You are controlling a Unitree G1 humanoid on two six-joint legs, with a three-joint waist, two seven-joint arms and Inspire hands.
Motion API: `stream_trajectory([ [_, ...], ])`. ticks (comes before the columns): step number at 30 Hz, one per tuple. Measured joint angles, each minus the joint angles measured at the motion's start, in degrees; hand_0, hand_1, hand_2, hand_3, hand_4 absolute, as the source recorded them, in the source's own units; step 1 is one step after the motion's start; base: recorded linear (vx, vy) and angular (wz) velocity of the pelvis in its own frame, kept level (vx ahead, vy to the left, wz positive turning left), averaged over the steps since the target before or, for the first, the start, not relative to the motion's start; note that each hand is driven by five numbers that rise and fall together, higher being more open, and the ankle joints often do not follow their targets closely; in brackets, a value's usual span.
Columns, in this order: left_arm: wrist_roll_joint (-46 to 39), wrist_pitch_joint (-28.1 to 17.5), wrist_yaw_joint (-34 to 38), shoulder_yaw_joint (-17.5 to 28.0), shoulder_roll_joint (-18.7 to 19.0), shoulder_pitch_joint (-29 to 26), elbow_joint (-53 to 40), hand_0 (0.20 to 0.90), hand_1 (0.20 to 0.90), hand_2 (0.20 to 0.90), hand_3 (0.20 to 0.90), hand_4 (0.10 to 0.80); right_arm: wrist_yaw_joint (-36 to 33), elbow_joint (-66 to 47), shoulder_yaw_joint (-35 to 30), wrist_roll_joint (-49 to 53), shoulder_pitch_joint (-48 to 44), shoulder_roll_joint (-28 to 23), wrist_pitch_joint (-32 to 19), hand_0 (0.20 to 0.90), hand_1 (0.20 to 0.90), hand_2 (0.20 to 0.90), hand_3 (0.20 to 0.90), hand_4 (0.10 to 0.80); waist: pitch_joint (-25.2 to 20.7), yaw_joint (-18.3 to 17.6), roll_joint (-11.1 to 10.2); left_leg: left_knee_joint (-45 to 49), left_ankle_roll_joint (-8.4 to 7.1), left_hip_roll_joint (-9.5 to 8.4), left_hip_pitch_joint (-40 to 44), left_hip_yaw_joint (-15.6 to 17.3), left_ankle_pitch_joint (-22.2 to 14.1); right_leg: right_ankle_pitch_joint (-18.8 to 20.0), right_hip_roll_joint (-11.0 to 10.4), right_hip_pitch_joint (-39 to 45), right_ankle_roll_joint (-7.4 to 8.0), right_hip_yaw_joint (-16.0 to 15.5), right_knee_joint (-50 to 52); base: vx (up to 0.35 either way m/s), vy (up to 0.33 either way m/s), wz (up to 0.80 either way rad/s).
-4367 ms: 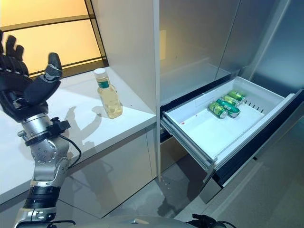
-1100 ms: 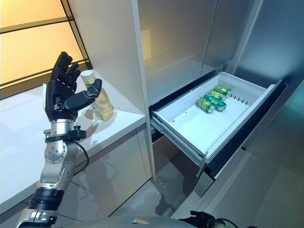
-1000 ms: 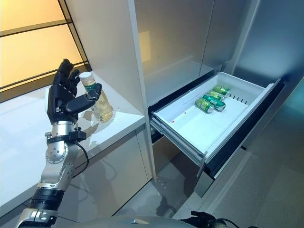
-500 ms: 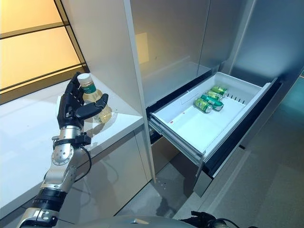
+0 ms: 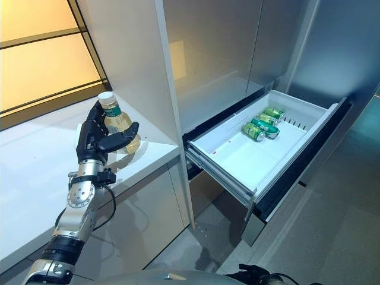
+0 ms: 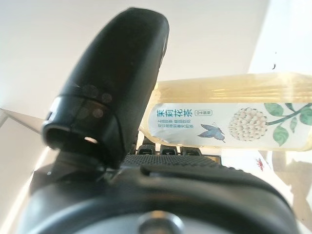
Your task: Put drinks into fridge and close the fridge
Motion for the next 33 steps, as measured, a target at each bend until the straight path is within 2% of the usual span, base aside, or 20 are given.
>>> stream_trajectory([
  [1,0.0,0.0,0.0,0.0,0.0,0.0,0.0,0.900,0.900,0.900,0.900,0.800,0.0,0.0,0.0,0.0,0.0,0.0,0.0,0.900,0.900,0.900,0.900,0.800,0.0,0.0,0.0,0.0,0.00,0.00,0.0,0.0,0.0,0.0,0.0,0.0,0.00,0.0,0.0,0.000,0.000,0.00],
  [2,0.0,0.0,0.1,0.0,0.0,0.0,0.0,0.820,0.820,0.820,0.807,0.707,0.0,0.0,0.0,0.0,0.0,0.0,0.0,0.900,0.900,0.900,0.900,0.800,0.0,0.0,0.0,0.0,0.00,0.00,0.0,0.0,0.0,0.0,0.0,0.0,0.00,0.0,0.0,0.000,0.000,0.00],
  [3,-0.1,0.0,0.1,0.0,0.0,0.0,0.0,0.578,0.578,0.578,0.524,0.424,0.0,0.0,0.0,0.0,0.0,0.0,0.0,0.900,0.900,0.900,0.900,0.800,0.0,0.0,0.0,0.0,0.00,0.00,0.0,0.0,0.0,0.0,0.0,0.0,0.00,0.0,0.0,0.000,0.000,0.00],
  [4,-0.1,0.0,0.2,0.0,0.0,0.0,0.0,0.488,0.488,0.488,0.420,0.320,0.0,0.0,0.0,0.0,0.0,0.0,0.0,0.900,0.900,0.900,0.900,0.800,0.0,0.0,0.0,0.0,0.00,0.00,0.0,0.0,0.0,0.0,0.0,0.0,0.00,0.0,0.0,0.000,0.000,0.00],
  [5,-0.1,0.0,0.5,0.0,0.0,0.0,0.0,0.300,0.300,0.300,0.200,0.100,0.0,0.0,0.0,0.0,0.0,0.0,0.0,0.900,0.900,0.900,0.900,0.800,0.0,0.0,0.0,0.0,0.00,0.00,0.0,0.0,0.0,0.0,0.0,0.0,0.00,0.0,0.0,0.000,0.000,0.00],
  [22,-0.2,-2.7,0.0,-0.4,-0.2,-1.1,-0.1,0.300,0.300,0.300,0.200,0.100,-0.1,-0.4,0.7,-0.1,0.4,0.0,-1.1,0.900,0.900,0.900,0.900,0.800,-0.3,0.0,-0.2,0.0,-0.01,0.04,0.0,0.0,0.0,0.0,0.0,-0.1,0.00,0.1,0.0,0.000,0.000,0.00],
  [29,-1.7,-2.6,-3.1,-0.8,-0.2,-1.1,-1.6,0.300,0.300,0.300,0.200,0.100,0.2,-11.1,6.9,-0.7,2.3,-1.8,-1.8,0.900,0.900,0.900,0.900,0.800,0.3,0.1,-0.5,0.0,-0.01,0.06,-0.1,-0.1,0.0,0.0,0.0,-0.1,0.00,0.0,0.0,-0.031,-0.013,0.01],
  [33,-2.5,-2.2,-6.1,-2.5,-0.3,-1.0,-4.9,0.300,0.300,0.300,0.200,0.100,2.4,-18.4,8.7,-0.1,2.2,-0.9,-1.9,0.900,0.900,0.900,0.900,0.800,1.3,0.6,-1.1,0.1,-0.01,0.04,-0.1,-0.2,0.0,0.0,0.0,-0.2,-0.01,-0.1,0.0,-0.041,-0.023,0.00],
])
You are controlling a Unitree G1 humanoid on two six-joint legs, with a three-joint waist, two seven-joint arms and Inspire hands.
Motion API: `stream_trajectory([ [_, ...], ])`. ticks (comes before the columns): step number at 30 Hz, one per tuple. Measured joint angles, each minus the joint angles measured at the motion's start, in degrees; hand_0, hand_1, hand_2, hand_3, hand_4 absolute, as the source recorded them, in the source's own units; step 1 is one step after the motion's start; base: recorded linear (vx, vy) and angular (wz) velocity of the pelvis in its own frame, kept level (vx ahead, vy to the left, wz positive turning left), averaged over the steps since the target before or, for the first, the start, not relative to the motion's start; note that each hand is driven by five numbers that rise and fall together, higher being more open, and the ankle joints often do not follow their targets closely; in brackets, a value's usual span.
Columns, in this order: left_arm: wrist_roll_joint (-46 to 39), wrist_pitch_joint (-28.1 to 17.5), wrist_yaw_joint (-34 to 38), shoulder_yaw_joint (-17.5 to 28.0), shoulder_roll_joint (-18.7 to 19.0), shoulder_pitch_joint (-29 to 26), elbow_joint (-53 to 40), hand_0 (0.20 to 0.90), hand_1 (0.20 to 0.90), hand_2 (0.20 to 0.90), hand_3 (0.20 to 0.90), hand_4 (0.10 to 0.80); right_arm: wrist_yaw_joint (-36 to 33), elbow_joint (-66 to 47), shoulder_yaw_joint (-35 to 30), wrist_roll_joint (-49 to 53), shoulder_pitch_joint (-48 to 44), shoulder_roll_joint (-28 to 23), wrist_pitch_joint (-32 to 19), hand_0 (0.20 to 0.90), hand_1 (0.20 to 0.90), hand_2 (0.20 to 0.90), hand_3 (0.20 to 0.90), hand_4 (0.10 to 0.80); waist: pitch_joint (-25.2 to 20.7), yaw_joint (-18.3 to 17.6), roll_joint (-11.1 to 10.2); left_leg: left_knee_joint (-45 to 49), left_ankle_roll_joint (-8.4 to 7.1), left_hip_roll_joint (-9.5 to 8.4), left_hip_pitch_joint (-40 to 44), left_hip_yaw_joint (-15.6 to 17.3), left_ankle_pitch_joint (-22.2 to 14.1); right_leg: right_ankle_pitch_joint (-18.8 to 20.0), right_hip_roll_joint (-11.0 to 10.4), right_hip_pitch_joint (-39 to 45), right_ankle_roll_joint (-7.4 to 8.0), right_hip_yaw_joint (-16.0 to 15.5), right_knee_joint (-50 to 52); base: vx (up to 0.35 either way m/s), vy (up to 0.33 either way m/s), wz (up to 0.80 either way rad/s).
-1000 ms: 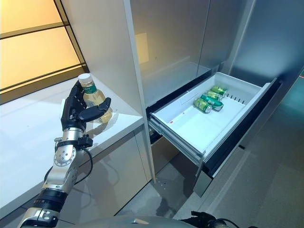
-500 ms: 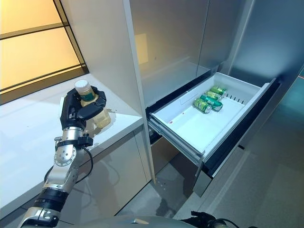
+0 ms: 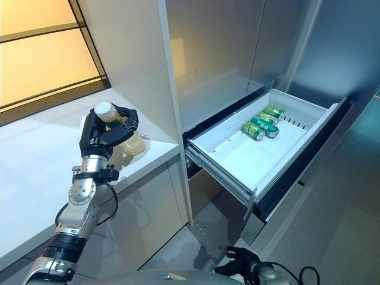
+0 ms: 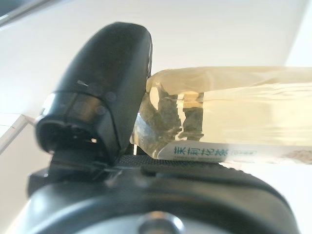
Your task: Put drinks into fridge and close the fridge
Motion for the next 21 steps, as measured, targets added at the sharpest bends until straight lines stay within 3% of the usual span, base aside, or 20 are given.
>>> stream_trajectory([
  [4,-0.5,0.0,-3.7,-0.9,-0.1,0.0,-2.3,0.300,0.300,0.300,0.200,0.100,1.6,-9.1,1.8,1.5,-0.3,0.4,0.5,0.900,0.900,0.900,0.900,0.800,0.5,-0.1,0.0,0.2,0.01,-0.04,-0.1,-0.1,0.0,0.1,-0.1,0.0,0.05,-0.1,0.0,-0.008,-0.004,0.00],
  [9,-4.2,0.0,-8.0,-1.9,-0.4,0.0,-7.0,0.300,0.300,0.300,0.200,0.100,5.4,-21.6,2.2,5.6,-0.5,0.4,4.6,0.900,0.900,0.900,0.900,0.800,0.9,-0.4,0.0,0.2,0.00,-0.04,-0.1,-0.2,0.0,0.1,0.0,0.0,0.08,-0.2,0.0,-0.023,-0.011,0.00],
  [13,-7.7,-0.2,-13.0,-2.4,-0.3,0.1,-11.7,0.300,0.300,0.300,0.200,0.100,10.2,-31.8,2.6,8.3,-0.6,-2.2,9.0,0.900,0.900,0.900,0.900,0.800,1.6,-0.2,-0.3,0.2,0.00,-0.05,-0.1,-0.3,0.0,0.1,0.0,0.0,0.09,-0.3,0.0,0.000,0.000,0.00],
  [16,-10.5,-0.6,-17.2,-2.4,0.2,0.1,-15.8,0.300,0.300,0.300,0.200,0.100,11.6,-43.4,1.8,12.0,-0.7,-7.3,11.5,0.900,0.900,0.900,0.900,0.800,1.8,0.0,-0.3,0.2,0.00,-0.10,-0.2,-0.4,0.0,0.1,-0.1,0.0,0.10,-0.3,0.0,0.000,0.000,0.00],
  [21,-16.5,-1.0,-23.3,-2.3,1.1,0.1,-21.0,0.300,0.300,0.300,0.200,0.100,12.3,-56.3,-2.5,19.1,-2.8,-9.6,11.8,0.900,0.900,0.900,0.900,0.800,2.0,-0.4,-0.4,0.2,-0.04,-0.06,-0.5,-0.2,0.0,0.1,0.0,-0.5,0.10,-0.2,0.0,-0.009,-0.002,-0.01],
])
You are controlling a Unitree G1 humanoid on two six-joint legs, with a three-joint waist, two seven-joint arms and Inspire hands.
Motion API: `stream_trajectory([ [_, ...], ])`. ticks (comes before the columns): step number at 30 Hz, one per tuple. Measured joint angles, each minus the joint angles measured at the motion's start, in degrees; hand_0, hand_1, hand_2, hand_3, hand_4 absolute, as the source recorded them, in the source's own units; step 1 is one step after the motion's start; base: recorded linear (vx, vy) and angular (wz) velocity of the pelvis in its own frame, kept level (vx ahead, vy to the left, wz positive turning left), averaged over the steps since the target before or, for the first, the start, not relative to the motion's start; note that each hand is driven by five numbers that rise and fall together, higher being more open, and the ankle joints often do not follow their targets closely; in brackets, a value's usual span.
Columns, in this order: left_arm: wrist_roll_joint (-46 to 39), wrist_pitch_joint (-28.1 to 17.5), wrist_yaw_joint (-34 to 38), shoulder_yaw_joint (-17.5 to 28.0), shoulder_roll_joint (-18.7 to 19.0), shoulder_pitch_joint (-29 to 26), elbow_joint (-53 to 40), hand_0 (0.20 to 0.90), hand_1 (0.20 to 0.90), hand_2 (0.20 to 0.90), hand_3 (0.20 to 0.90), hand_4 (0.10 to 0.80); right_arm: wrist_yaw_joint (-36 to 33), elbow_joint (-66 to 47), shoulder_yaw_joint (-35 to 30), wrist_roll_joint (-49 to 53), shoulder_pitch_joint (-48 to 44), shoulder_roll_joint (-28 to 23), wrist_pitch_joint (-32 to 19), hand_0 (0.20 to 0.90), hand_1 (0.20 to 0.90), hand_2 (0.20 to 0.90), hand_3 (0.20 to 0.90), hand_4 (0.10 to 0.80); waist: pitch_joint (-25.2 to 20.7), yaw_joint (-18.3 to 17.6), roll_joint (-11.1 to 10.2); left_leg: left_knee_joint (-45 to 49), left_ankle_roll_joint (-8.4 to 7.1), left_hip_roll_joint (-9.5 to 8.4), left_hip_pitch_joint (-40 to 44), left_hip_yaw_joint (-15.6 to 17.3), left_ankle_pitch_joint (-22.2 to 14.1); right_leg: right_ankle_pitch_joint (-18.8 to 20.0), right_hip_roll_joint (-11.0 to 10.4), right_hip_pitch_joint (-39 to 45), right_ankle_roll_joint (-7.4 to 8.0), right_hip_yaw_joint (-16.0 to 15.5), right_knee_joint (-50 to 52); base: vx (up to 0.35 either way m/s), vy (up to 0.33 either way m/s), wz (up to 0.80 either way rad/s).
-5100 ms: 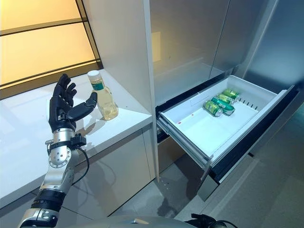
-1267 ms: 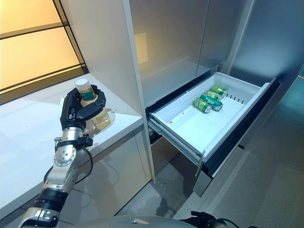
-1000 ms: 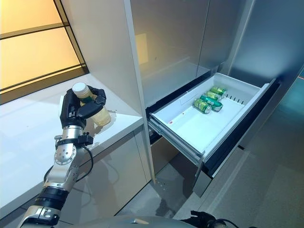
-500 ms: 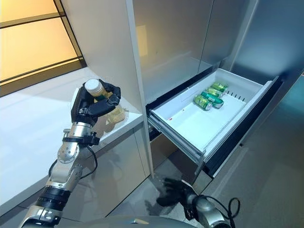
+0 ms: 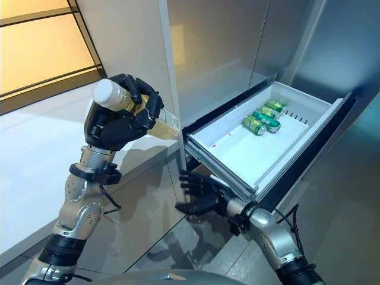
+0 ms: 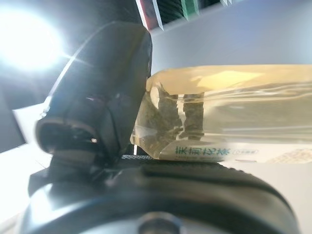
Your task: Put drinks into fridge and close the fridge
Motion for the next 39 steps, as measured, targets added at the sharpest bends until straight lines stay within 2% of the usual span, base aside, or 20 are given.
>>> stream_trajectory([
  [5,-4.8,0.5,-4.8,0.0,0.7,-0.2,-2.3,0.300,0.300,0.300,0.200,0.100,-0.4,-5.6,-4.9,5.8,-5.7,-2.2,1.1,0.900,0.900,0.900,0.900,0.800,0.0,0.1,-0.1,0.0,0.01,-0.02,-0.8,0.2,0.0,0.1,0.0,-0.9,0.20,0.2,0.0,-0.015,-0.002,-0.01],
  [8,-8.6,3.2,-6.6,0.2,0.8,-0.2,-3.1,0.300,0.300,0.300,0.200,0.100,-1.3,-6.9,-7.3,9.7,-8.0,-2.2,1.5,0.900,0.900,0.900,0.900,0.800,0.0,0.1,-0.1,0.0,0.01,-0.02,-1.0,0.3,0.0,0.1,0.0,-1.1,0.20,0.2,0.0,0.000,0.000,0.00],
  [14,-9.3,10.1,-8.8,-1.1,0.9,-0.3,-3.2,0.300,0.300,0.300,0.200,0.100,-1.4,-8.8,-6.9,11.4,-8.7,-2.3,3.0,0.900,0.900,0.900,0.900,0.800,0.1,-0.1,-0.1,0.0,0.01,-0.04,-1.3,0.3,0.0,0.2,0.0,-1.3,0.20,0.2,0.0,0.000,0.000,0.00],
  [20,-8.7,13.3,-8.8,-3.4,1.7,-1.0,-3.2,0.300,0.300,0.300,0.200,0.100,-0.9,-9.3,-6.1,10.6,-9.7,-5.8,3.8,0.900,0.900,0.900,0.900,0.800,0.9,-0.2,-0.1,0.0,0.01,-0.02,-1.3,0.4,0.0,0.2,0.0,-1.3,0.20,0.3,0.0,0.000,0.000,0.00],
  [31,-1.7,14.3,-7.0,-7.8,7.6,-3.2,-3.2,0.300,0.300,0.300,0.200,0.100,1.6,-10.5,-3.3,6.1,-13.7,-12.4,8.5,0.900,0.900,0.900,0.900,0.800,1.1,-0.4,-0.1,0.0,0.00,-0.03,-1.3,0.4,0.0,0.2,0.0,-1.3,0.20,0.4,0.0,0.000,0.000,0.00],
  [39,-0.7,14.4,-6.2,-9.9,9.5,-3.3,-3.2,0.300,0.300,0.300,0.200,0.100,3.6,-10.5,-1.7,4.4,-14.0,-14.7,9.9,0.900,0.900,0.900,0.900,0.800,1.1,-0.6,-0.1,0.0,0.00,-0.02,-1.3,0.5,0.0,0.2,0.0,-1.3,0.20,0.7,0.0,0.000,0.000,0.00],
])
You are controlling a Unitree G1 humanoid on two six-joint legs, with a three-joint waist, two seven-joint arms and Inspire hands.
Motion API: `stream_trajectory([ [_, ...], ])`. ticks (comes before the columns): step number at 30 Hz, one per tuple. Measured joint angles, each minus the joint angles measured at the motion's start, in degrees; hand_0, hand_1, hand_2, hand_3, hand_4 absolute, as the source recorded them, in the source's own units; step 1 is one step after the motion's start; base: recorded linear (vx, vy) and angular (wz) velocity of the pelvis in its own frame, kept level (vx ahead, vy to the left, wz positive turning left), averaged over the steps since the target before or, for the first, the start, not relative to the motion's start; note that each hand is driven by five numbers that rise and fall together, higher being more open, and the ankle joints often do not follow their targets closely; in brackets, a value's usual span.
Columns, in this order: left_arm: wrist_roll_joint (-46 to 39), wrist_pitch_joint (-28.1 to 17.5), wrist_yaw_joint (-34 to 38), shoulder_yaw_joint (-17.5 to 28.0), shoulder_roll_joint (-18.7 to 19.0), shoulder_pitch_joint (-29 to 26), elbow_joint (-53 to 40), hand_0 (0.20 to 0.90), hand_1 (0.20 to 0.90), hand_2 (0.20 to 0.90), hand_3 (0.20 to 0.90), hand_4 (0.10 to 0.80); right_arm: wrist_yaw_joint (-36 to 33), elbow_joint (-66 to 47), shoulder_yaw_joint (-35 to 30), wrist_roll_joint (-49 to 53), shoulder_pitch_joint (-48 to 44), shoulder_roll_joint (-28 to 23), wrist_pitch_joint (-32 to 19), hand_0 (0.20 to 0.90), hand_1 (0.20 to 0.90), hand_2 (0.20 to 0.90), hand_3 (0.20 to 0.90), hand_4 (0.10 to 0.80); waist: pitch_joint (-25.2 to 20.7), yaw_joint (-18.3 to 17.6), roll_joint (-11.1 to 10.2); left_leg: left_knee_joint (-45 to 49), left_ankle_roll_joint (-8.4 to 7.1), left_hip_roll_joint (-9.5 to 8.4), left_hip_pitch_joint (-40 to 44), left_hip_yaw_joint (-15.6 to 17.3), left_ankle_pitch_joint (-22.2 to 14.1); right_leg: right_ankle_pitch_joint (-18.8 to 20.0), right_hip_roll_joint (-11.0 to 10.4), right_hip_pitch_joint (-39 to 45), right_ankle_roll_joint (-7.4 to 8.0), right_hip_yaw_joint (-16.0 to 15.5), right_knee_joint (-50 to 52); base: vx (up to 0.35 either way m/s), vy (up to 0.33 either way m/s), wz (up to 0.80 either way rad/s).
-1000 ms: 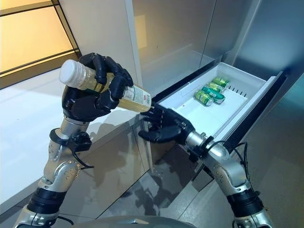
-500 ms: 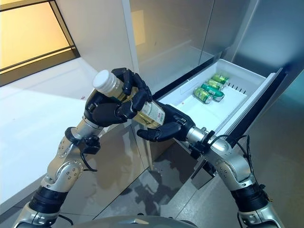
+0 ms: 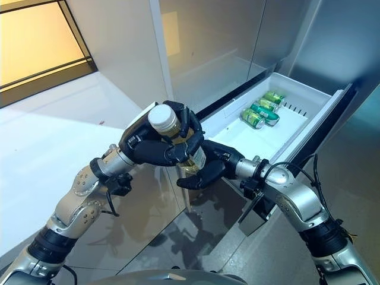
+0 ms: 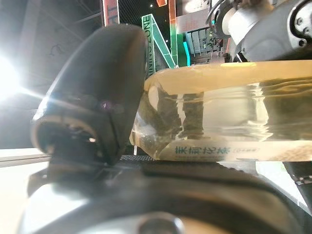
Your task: Put drinks into fridge and close the fridge
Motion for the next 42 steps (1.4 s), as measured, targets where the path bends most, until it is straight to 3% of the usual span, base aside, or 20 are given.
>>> stream_trajectory([
  [1,0.0,0.0,0.1,-0.1,0.1,0.0,0.0,0.300,0.300,0.300,0.200,0.100,0.0,0.0,0.1,0.0,-0.2,0.0,0.3,0.900,0.900,0.900,0.900,0.800,0.0,-0.1,0.0,0.0,0.00,0.00,0.0,0.0,0.0,0.0,0.0,0.0,0.00,0.1,0.0,0.000,0.000,0.00],
  [2,0.0,0.0,0.3,-0.1,0.2,0.0,0.0,0.300,0.300,0.300,0.200,0.100,0.0,0.0,0.1,0.0,-0.4,-0.1,0.7,0.382,0.382,0.382,0.296,0.196,0.0,-0.4,0.0,0.0,0.00,0.00,0.0,0.0,0.0,0.0,0.0,0.0,0.00,0.1,0.0,0.000,0.000,0.00],
  [3,-0.1,0.0,0.3,-0.1,0.3,0.0,0.0,0.300,0.300,0.300,0.200,0.100,0.0,0.0,0.2,0.0,-0.6,-0.1,0.9,0.300,0.300,0.300,0.200,0.100,0.0,-0.5,0.0,0.0,0.00,0.00,0.0,0.0,0.0,0.0,0.0,0.0,0.00,0.1,0.0,0.000,0.000,0.00],
  [15,-0.6,0.0,1.3,-0.6,-0.2,0.0,1.1,0.300,0.300,0.300,0.200,0.100,-6.4,0.2,2.4,4.2,-0.6,0.9,2.1,0.300,0.300,0.300,0.200,0.100,0.0,-0.7,0.0,0.0,0.00,0.02,0.1,0.4,0.0,0.0,0.0,0.0,0.01,0.2,0.0,0.000,0.000,0.00],
  [24,-0.6,0.2,1.5,-0.7,-0.8,-0.2,1.7,0.300,0.300,0.300,0.200,0.100,-7.3,0.2,2.6,4.2,-0.6,0.9,2.1,0.300,0.300,0.300,0.200,0.100,0.0,-0.7,0.0,0.0,0.00,0.03,0.2,0.4,0.0,0.0,0.0,0.1,0.01,0.1,0.0,0.000,0.000,0.00],
  [25,-0.6,0.2,1.6,-0.7,-0.8,-0.2,1.7,0.300,0.300,0.300,0.200,0.100,-7.3,0.2,2.6,4.1,-0.6,0.8,2.1,0.768,0.768,0.768,0.746,0.646,0.0,-0.7,0.0,0.0,0.00,0.03,0.2,0.4,0.0,0.0,0.0,0.1,0.01,0.1,0.0,0.000,0.000,0.00],
  [26,-0.6,0.3,1.6,-0.7,-0.9,-0.2,1.7,0.300,0.300,0.300,0.200,0.100,-7.3,0.2,2.6,4.1,-0.6,0.8,2.1,0.900,0.900,0.900,0.900,0.800,0.0,-0.7,0.0,0.0,0.00,0.03,0.2,0.4,0.0,0.0,0.0,0.1,0.01,0.1,0.0,0.000,0.000,0.00],
  [42,-0.5,3.1,2.4,-1.7,-1.4,-0.3,2.7,0.300,0.300,0.300,0.200,0.100,-7.7,0.4,2.6,4.0,-0.9,0.7,2.0,0.900,0.900,0.900,0.900,0.800,0.0,-0.7,0.0,0.0,0.00,0.03,0.2,0.4,0.0,0.0,0.0,0.2,0.01,0.0,0.0,0.000,0.000,0.00],
])
